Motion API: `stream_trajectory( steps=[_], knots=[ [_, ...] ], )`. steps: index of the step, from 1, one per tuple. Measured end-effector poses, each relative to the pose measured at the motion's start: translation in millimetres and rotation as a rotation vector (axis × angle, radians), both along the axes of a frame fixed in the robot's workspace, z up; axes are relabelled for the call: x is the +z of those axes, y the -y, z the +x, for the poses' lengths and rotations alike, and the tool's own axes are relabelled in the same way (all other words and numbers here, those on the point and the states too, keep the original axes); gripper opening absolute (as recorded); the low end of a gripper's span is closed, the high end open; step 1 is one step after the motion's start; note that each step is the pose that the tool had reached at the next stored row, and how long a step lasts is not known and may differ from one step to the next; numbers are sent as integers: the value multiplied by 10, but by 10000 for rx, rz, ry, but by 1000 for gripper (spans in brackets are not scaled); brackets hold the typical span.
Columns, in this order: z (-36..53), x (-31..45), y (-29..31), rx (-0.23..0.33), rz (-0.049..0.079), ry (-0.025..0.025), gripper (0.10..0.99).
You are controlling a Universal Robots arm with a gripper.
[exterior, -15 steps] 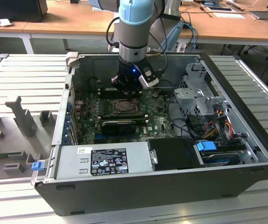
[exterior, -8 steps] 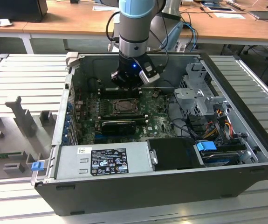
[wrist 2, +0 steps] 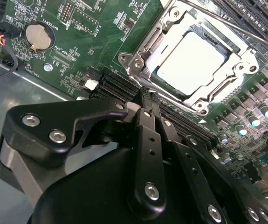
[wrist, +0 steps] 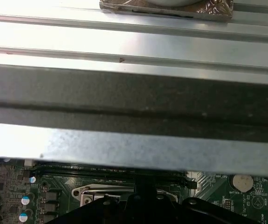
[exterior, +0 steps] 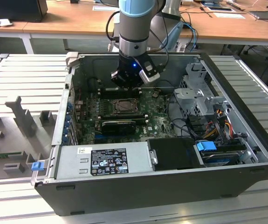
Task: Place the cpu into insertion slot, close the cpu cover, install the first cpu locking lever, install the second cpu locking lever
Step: 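Install the first cpu locking lever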
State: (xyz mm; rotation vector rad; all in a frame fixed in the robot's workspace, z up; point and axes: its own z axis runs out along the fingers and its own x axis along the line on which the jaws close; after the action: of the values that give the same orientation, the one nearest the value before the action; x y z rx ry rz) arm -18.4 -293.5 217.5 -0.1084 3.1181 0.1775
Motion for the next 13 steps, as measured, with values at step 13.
stream_trajectory(
  steps=[13],
  knots=[
    [0, 0, 31, 0, 1, 1, 106]
  ],
)
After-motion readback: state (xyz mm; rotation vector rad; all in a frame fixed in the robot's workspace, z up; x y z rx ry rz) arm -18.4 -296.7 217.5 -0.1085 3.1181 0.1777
